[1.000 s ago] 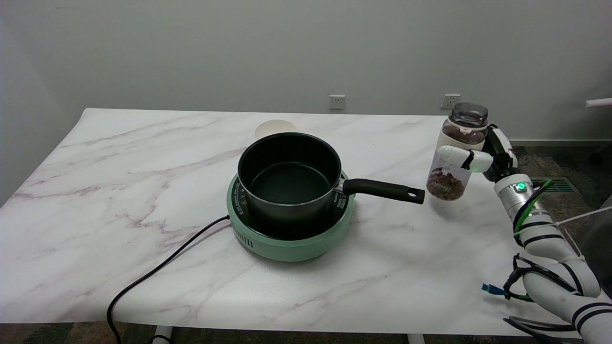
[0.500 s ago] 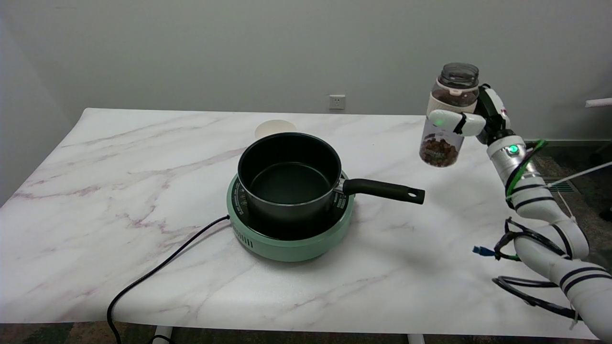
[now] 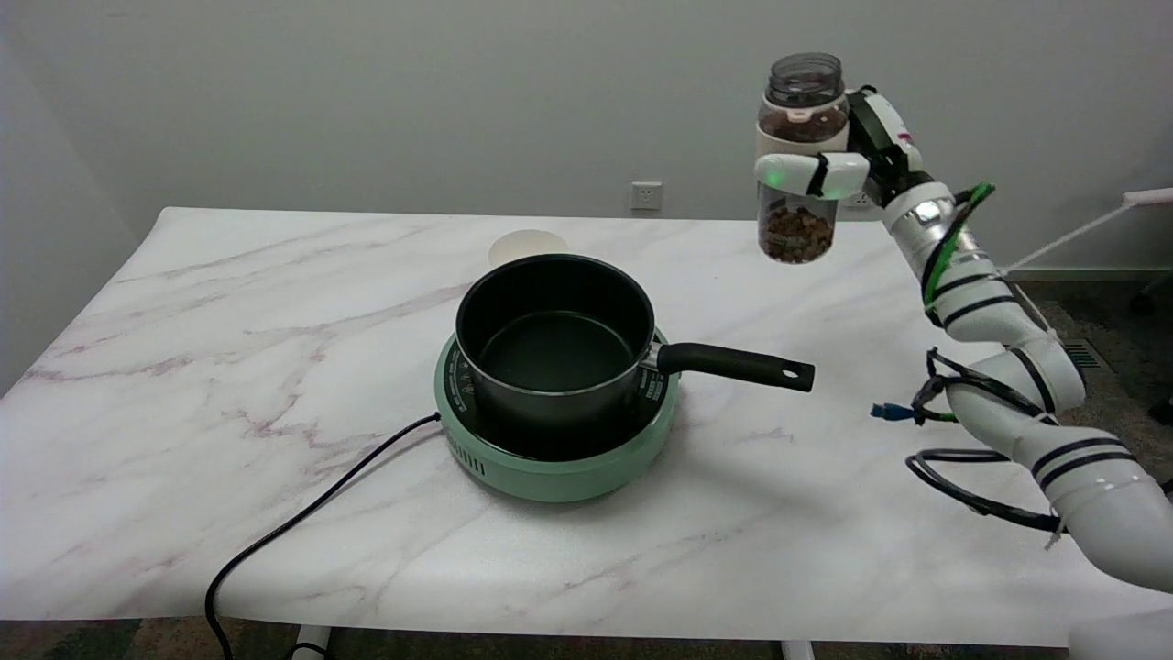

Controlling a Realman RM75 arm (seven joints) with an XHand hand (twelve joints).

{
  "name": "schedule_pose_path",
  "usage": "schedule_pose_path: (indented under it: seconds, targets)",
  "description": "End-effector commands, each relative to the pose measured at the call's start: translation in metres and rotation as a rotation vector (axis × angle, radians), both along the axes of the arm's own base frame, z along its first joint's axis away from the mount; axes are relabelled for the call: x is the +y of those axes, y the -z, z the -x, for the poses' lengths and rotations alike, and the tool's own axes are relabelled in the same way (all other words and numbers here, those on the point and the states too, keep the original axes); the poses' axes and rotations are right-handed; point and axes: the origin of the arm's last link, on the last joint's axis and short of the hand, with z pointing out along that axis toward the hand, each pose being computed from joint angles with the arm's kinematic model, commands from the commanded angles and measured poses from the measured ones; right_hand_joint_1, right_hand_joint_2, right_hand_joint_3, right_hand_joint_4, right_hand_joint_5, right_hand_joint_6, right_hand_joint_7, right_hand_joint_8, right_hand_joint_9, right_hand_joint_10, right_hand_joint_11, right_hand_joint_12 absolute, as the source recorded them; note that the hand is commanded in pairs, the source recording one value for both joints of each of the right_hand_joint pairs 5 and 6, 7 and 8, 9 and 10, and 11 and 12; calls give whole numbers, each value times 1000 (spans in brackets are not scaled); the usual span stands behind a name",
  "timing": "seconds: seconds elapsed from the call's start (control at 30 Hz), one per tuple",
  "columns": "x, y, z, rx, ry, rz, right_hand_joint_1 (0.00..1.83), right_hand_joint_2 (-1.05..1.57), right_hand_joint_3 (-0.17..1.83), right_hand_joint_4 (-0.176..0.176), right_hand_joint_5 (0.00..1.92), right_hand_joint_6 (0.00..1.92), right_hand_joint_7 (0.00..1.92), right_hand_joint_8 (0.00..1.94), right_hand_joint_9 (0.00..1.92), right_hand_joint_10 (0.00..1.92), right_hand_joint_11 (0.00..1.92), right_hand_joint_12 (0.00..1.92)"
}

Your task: Pick up the bottle.

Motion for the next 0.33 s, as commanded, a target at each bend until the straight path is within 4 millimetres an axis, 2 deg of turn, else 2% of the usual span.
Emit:
schedule_pose_path:
  seconds: [0.03, 0.2, 0.33]
  targets:
    - [-41, 50, -65, 232, -54, -58, 1274, 1283, 417, 0, 1739, 1739, 1647, 1647, 1639, 1639, 1449, 1449]
    - [-40, 66, -80, 379, -79, -57, 1291, 1238, 435, 0, 1714, 1714, 1634, 1634, 1624, 1624, 1427, 1427]
    - [-35, 76, -80, 406, -84, -68, 1311, 1188, 458, 0, 1698, 1698, 1625, 1625, 1614, 1614, 1414, 1414]
